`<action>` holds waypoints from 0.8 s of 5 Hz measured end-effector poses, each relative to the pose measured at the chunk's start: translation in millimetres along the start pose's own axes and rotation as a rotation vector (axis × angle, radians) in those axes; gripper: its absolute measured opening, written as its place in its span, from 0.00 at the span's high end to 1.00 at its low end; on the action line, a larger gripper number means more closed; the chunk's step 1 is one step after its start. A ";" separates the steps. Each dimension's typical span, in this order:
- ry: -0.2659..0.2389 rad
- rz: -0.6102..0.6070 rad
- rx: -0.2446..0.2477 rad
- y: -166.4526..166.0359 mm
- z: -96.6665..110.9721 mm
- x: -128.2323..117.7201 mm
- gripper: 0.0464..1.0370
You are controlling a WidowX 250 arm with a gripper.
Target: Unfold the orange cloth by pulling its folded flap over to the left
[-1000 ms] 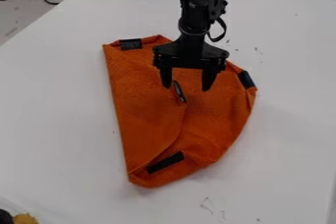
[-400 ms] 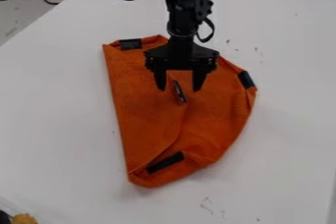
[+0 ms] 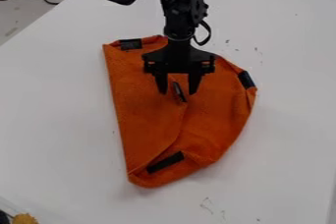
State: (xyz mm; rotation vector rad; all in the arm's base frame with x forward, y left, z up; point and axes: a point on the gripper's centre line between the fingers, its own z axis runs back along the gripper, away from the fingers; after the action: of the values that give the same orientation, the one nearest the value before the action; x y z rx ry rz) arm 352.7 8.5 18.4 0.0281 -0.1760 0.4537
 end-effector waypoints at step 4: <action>0.021 -0.010 0.004 1.6 -6.0 -0.5 0.90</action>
State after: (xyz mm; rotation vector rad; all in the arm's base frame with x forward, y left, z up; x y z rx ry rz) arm 352.5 10.1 12.3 0.0281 -0.1540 0.4444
